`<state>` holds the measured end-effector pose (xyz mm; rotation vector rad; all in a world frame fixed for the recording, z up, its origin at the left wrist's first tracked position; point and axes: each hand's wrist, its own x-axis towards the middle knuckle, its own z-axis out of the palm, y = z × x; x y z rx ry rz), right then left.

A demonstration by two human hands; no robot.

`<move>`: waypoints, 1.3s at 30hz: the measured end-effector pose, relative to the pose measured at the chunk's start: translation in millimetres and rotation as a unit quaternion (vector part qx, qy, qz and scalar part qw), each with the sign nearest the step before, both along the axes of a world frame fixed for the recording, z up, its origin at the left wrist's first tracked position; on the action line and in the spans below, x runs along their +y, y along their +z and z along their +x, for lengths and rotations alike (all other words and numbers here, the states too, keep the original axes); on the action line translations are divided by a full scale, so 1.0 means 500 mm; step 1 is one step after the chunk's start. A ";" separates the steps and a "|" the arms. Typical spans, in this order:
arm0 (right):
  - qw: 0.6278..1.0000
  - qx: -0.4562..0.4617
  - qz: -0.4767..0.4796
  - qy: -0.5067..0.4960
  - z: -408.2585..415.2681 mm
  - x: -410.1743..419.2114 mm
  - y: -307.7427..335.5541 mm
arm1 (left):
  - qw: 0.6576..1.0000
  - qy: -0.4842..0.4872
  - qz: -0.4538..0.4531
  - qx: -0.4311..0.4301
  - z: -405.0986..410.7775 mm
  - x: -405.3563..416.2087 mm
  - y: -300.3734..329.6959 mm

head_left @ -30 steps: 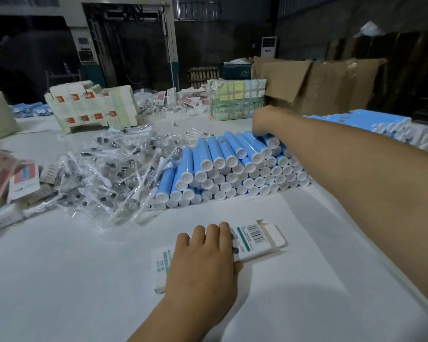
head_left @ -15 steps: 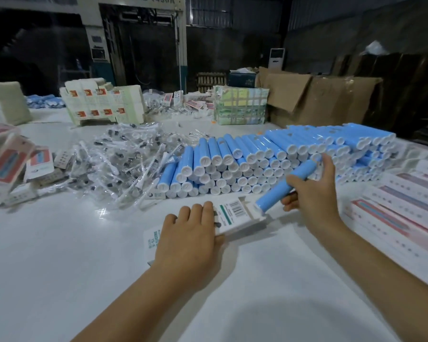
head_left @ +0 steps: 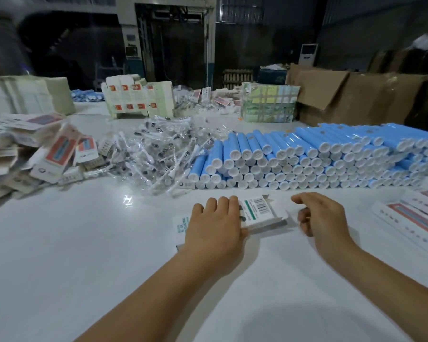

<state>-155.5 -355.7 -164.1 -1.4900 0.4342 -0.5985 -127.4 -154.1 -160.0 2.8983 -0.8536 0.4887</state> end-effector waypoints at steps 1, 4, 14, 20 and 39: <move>1.000 -0.003 -0.031 -0.002 -0.001 -0.001 0.009 | 1.000 -0.005 0.004 0.003 -0.002 -0.001 -0.001; 0.979 -0.031 -0.197 0.042 0.009 0.030 0.055 | 1.000 -0.018 0.013 0.004 -0.004 -0.006 -0.004; 0.608 -0.017 -0.716 0.342 0.229 0.326 0.135 | 0.998 -0.047 0.046 0.010 0.001 0.000 0.004; 0.328 0.093 -0.893 0.292 0.305 0.425 0.100 | 0.997 -0.082 -0.001 -0.007 0.015 0.003 -0.009; 0.987 -0.099 0.112 -0.052 0.021 -0.029 0.051 | 0.999 0.001 -0.035 -0.010 0.022 0.003 -0.015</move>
